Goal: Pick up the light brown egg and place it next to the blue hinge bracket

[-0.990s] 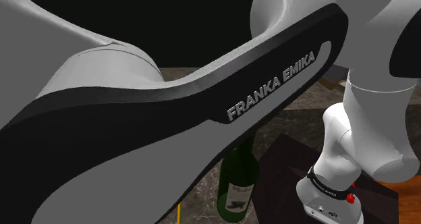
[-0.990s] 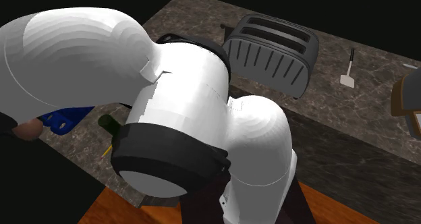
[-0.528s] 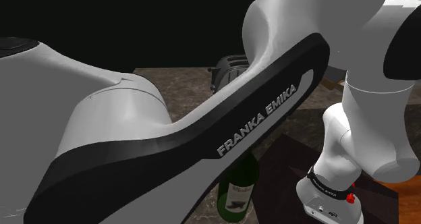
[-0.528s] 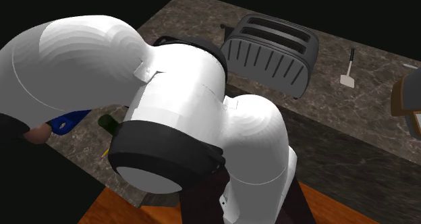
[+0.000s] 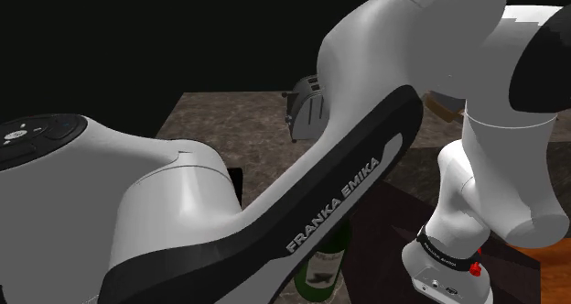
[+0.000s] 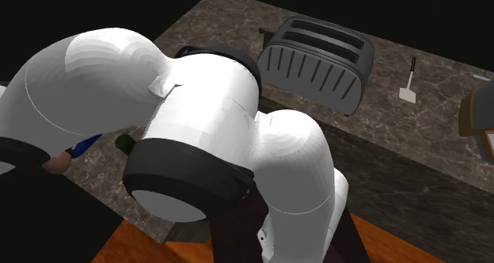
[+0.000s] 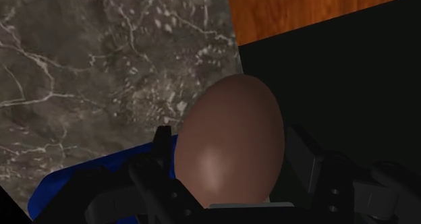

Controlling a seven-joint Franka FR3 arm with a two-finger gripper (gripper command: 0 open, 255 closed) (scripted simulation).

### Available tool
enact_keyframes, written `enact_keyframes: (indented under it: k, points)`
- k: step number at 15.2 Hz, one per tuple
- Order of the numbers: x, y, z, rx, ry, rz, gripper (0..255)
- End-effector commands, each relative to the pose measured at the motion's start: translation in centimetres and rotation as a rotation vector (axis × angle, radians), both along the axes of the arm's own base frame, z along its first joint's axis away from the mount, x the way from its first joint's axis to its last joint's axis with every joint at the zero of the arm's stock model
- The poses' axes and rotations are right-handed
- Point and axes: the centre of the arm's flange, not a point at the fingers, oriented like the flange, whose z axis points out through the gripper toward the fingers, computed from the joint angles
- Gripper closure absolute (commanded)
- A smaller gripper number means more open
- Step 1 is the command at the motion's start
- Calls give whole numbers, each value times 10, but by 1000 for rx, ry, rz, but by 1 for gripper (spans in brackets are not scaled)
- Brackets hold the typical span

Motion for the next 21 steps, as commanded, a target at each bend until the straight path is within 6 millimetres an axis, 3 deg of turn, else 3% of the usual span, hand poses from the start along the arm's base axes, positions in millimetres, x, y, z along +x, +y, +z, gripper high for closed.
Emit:
enact_keyframes:
  k: [1, 12, 19, 20, 21]
  points:
    - [0, 0, -10, 1, 0, 0, 255]
    - [0, 0, -68, 1, 0, 0, 255]
    - [0, 0, -68, 1, 0, 0, 255]
    - [0, 0, -68, 1, 0, 0, 0]
    - [0, 0, -68, 1, 0, 0, 0]
